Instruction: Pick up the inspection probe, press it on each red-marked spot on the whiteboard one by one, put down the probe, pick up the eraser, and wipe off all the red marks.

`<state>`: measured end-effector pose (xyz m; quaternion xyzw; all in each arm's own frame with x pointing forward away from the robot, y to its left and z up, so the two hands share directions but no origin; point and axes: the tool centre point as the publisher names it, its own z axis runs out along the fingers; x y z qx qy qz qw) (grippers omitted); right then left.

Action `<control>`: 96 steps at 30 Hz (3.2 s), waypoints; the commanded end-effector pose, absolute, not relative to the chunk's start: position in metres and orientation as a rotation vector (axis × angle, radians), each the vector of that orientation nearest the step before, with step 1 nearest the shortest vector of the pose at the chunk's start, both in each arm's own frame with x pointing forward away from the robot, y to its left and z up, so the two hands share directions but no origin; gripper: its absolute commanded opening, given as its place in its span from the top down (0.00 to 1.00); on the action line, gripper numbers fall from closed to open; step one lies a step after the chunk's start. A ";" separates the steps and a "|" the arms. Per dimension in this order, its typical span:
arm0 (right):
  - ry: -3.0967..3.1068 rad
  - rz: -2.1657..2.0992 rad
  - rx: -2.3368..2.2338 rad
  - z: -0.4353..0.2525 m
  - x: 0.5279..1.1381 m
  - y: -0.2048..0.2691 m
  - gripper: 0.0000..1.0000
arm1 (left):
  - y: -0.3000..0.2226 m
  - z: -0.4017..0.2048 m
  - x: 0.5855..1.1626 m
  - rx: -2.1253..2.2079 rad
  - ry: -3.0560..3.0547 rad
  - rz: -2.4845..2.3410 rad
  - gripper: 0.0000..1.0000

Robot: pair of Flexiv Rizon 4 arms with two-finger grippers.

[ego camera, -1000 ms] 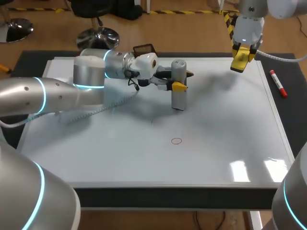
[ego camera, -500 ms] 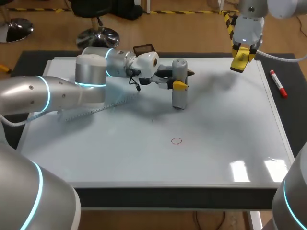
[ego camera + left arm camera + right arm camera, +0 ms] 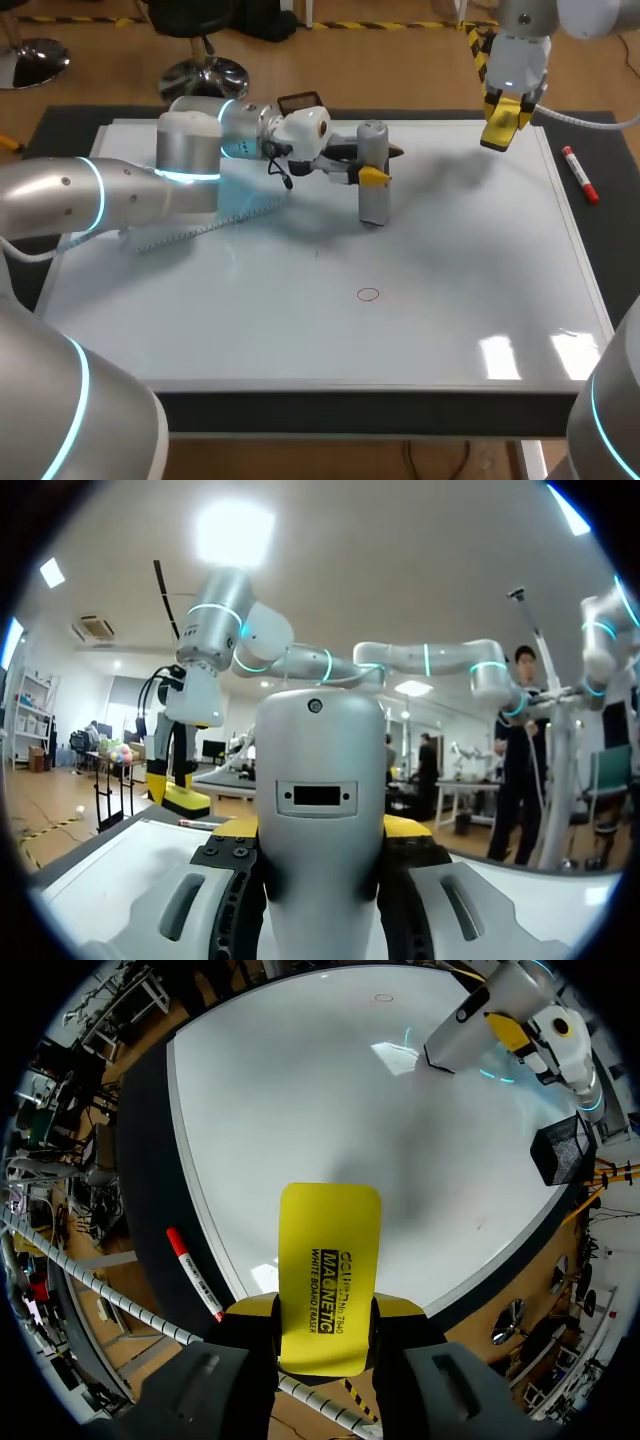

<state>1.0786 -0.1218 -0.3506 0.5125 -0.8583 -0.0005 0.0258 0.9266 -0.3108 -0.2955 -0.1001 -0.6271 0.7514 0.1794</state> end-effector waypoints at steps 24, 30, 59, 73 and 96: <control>-2.648 0.002 1.585 -0.349 1.080 -0.122 1.00 | -0.315 -0.301 0.925 -0.304 -1.774 2.096 1.00; -2.648 0.002 1.585 -0.349 1.080 -0.122 1.00 | -0.314 -0.301 0.925 -0.305 -1.774 2.092 1.00; -2.648 0.002 1.585 -0.349 1.080 -0.122 1.00 | -0.255 -0.235 0.968 -0.262 -1.880 2.208 1.00; -2.648 0.002 1.585 -0.349 1.080 -0.122 1.00 | -0.201 -0.212 0.999 -0.184 -2.003 2.287 1.00; -2.648 0.002 1.585 -0.349 1.080 -0.122 1.00 | -0.115 -0.213 1.016 0.060 -2.165 2.360 1.00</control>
